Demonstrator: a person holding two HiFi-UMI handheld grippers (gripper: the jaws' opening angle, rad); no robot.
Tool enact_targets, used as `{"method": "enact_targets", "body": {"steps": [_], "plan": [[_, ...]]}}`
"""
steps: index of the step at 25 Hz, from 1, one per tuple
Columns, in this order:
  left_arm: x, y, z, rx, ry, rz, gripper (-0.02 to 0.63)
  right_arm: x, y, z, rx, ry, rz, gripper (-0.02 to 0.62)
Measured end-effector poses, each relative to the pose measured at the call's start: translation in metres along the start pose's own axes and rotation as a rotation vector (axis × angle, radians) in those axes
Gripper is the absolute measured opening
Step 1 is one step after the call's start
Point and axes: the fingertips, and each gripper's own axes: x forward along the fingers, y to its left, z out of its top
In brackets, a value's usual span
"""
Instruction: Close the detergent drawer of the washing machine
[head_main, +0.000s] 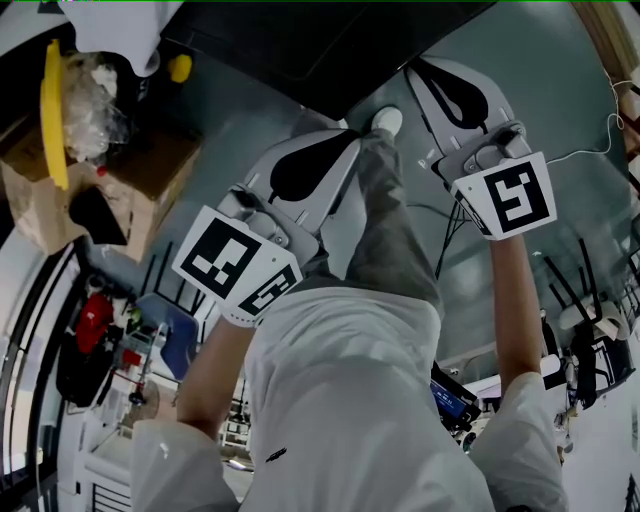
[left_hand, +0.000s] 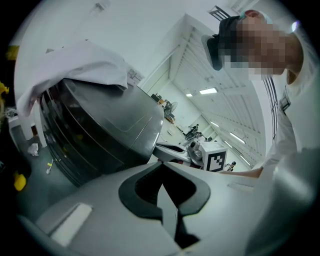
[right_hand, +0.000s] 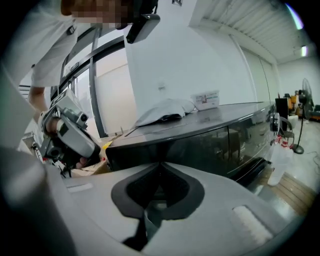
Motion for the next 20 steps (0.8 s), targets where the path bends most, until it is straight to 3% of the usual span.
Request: {"method": "enact_targets", "body": {"steps": [8,12,20], "plan": [[0.001,-0.006,0.001,0.023,0.008,-0.014,0.017,0.003,0.002,-0.005,-0.100,0.057,-0.002,0.006],[0.007,-0.024,0.006,0.053,0.023,-0.041,0.017,0.005,0.001,-0.013,-0.053,0.121,-0.023,0.006],[0.005,-0.057,0.021,0.082,-0.019,-0.046,0.017,-0.001,0.001,-0.016,-0.077,0.198,0.001,0.031]]}}
